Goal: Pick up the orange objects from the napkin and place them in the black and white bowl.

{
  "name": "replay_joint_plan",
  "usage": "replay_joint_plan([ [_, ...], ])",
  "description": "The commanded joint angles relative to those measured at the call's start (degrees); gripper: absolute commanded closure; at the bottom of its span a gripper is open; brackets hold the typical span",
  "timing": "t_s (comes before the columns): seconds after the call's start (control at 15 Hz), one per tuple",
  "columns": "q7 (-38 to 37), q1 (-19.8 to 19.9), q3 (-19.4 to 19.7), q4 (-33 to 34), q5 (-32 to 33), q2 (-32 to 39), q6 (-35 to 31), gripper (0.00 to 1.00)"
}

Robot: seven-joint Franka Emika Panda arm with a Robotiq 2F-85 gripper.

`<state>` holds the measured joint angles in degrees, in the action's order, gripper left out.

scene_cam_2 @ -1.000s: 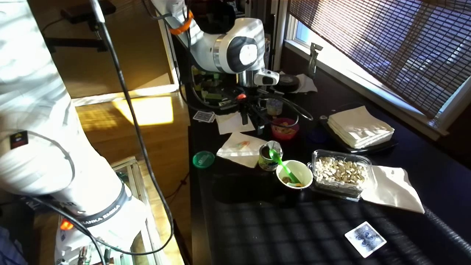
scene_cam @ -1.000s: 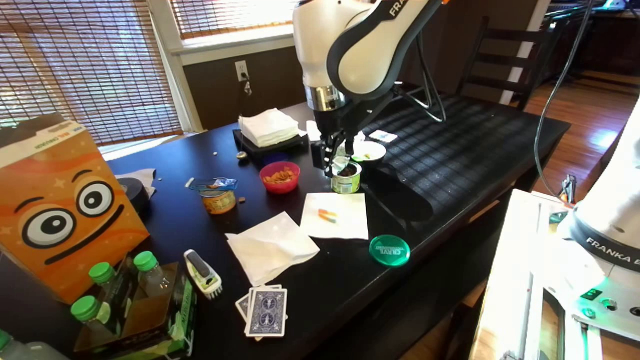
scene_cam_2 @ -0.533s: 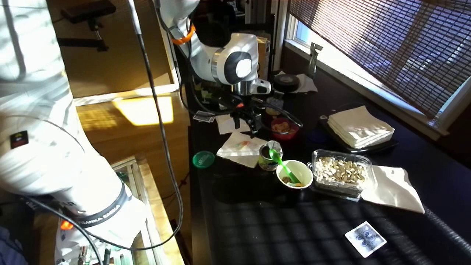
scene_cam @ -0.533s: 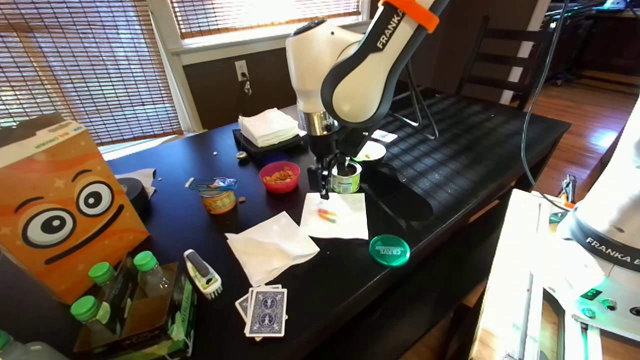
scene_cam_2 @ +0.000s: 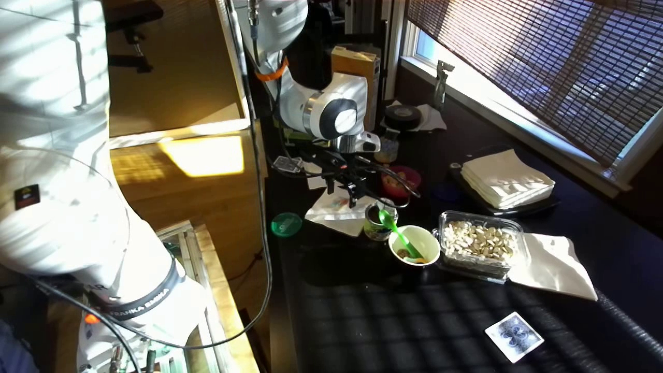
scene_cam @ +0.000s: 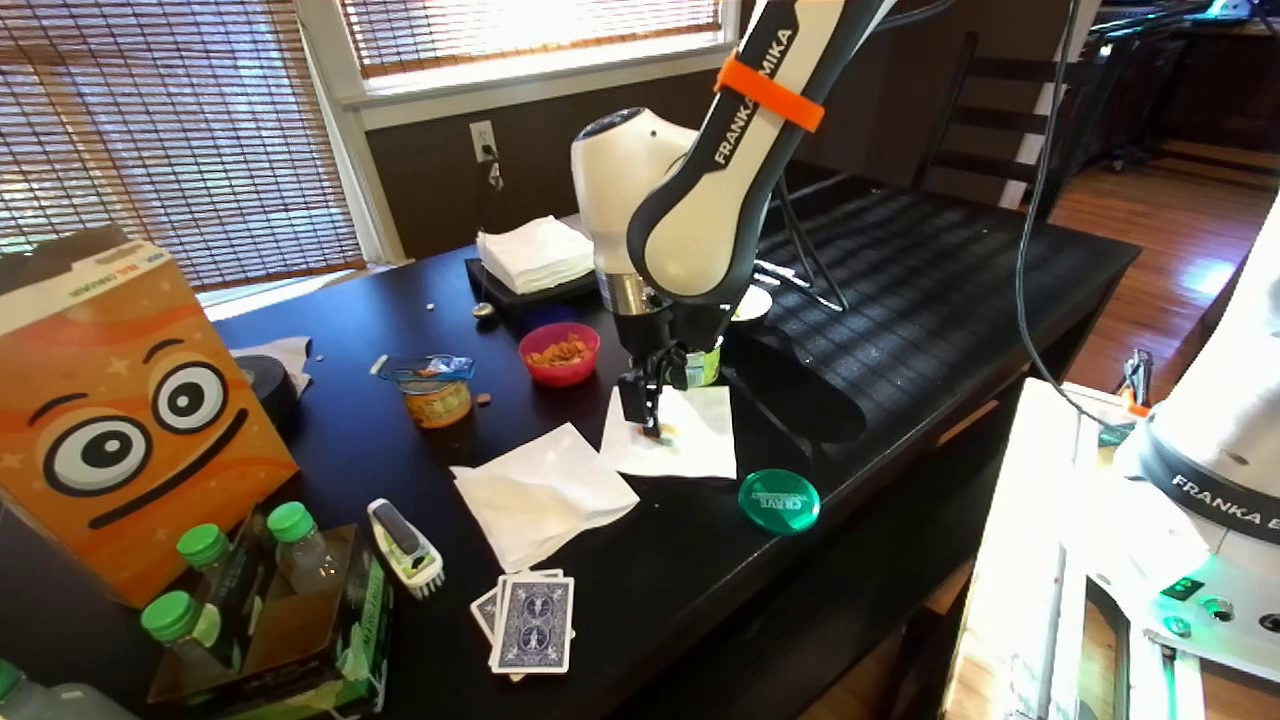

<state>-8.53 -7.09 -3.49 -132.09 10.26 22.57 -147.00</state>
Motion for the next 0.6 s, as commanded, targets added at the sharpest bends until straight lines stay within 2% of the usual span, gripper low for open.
replay_joint_plan([
  [0.0, 3.31, 0.53, -0.57, 2.39, -2.66, 2.3, 0.14, 0.15],
  [0.07, 3.73, 0.6, -0.65, 2.7, -2.94, 2.68, 0.19, 0.23],
  [0.27, 4.63, 0.57, -0.74, 3.59, -3.35, 3.55, 0.46, 0.28],
  [0.33, 4.86, 0.56, -0.7, 3.87, -3.35, 3.83, 0.52, 0.23],
  [0.4, 5.05, 0.58, -0.74, 4.09, -3.41, 4.04, 0.64, 0.23],
  [0.53, 5.38, 0.61, -0.77, 4.4, -3.47, 4.35, 0.64, 0.29],
])
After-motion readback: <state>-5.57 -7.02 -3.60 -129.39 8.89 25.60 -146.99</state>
